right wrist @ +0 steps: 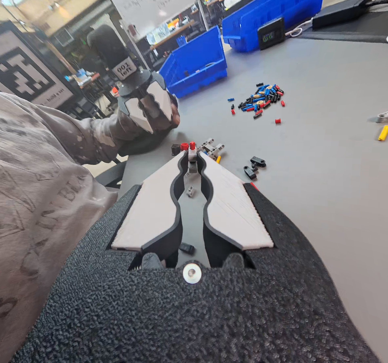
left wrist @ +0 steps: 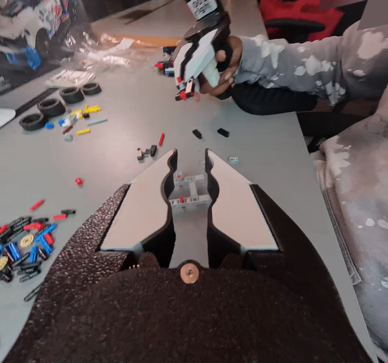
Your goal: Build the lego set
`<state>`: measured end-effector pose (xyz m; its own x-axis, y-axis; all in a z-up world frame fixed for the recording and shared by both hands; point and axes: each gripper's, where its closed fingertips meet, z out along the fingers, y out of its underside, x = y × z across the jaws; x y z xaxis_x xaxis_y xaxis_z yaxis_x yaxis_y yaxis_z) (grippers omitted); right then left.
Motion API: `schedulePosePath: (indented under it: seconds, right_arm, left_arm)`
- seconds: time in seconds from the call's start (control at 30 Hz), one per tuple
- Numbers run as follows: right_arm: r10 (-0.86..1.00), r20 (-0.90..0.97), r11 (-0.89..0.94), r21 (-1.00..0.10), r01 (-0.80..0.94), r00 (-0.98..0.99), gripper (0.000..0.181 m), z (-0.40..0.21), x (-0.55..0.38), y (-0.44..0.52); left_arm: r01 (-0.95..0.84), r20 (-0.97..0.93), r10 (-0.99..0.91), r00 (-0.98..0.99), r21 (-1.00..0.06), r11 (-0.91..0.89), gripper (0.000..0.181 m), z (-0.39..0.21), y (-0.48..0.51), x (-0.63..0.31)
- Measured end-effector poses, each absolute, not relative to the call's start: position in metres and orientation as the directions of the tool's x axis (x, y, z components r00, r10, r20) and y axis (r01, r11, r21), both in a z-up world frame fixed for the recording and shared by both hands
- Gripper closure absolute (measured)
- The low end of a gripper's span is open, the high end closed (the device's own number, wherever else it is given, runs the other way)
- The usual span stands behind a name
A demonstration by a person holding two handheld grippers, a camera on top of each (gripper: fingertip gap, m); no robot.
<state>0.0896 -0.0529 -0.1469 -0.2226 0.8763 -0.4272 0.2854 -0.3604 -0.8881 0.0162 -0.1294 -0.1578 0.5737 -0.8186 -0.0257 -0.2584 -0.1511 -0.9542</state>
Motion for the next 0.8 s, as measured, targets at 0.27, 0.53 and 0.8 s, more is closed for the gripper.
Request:
schedulePosePath:
  seconds: [0.27, 0.53, 0.8]
  right_arm:
    - [0.666, -0.665, -0.637, -0.743, 0.207, -0.338, 0.174, -0.12, 0.072, -0.067]
    - [0.552, -0.769, -0.719, -0.634, 0.283, -0.321, 0.174, -0.14, 0.061, -0.075]
    - [0.516, -0.801, -0.696, -0.599, 0.395, -0.304, 0.174, -0.16, 0.048, -0.104]
  left_arm:
    - [-0.126, 0.041, -0.839, 0.543, -0.984, -0.13, 0.157, -0.141, -0.13, 0.038]
    - [-0.141, 0.008, -0.802, 0.597, -0.983, -0.115, 0.157, -0.146, -0.12, 0.034]
    - [-0.302, -0.192, -0.769, 0.61, -0.953, -0.001, 0.159, -0.156, -0.12, 0.037]
